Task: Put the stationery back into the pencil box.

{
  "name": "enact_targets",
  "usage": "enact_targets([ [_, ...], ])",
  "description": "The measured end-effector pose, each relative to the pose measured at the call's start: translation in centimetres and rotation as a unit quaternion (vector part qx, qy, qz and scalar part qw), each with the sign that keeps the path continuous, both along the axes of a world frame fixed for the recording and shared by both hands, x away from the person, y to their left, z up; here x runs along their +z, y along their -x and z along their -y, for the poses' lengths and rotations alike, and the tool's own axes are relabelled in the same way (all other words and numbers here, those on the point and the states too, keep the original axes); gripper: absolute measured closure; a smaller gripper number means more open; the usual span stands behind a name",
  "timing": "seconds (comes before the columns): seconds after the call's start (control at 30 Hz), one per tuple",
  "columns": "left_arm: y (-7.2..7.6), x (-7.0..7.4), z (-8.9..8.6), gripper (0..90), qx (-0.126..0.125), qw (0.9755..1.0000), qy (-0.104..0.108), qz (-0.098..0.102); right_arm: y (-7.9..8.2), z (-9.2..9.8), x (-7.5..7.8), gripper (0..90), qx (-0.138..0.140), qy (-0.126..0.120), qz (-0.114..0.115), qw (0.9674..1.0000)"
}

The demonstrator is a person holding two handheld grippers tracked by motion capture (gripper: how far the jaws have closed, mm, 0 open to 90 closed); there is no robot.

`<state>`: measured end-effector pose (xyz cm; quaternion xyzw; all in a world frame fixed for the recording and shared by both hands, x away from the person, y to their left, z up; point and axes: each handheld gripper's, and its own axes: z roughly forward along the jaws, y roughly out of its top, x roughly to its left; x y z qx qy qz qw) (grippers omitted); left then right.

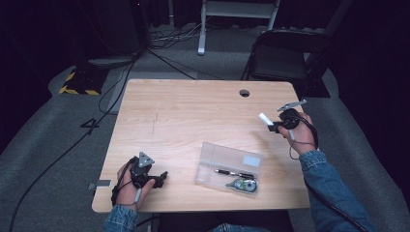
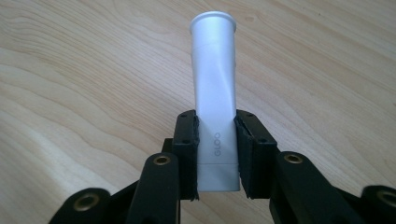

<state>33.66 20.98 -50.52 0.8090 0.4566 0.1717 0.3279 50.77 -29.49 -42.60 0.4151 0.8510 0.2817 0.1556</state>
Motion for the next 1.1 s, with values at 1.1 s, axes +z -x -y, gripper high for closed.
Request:
enact_targets([
  [1.1,0.0,0.0,0.0,10.5,0.000,1.0000,0.000,0.000,7.6,-5.8,7.0,71.6,0.154,-0.069,0.017,0.9856],
])
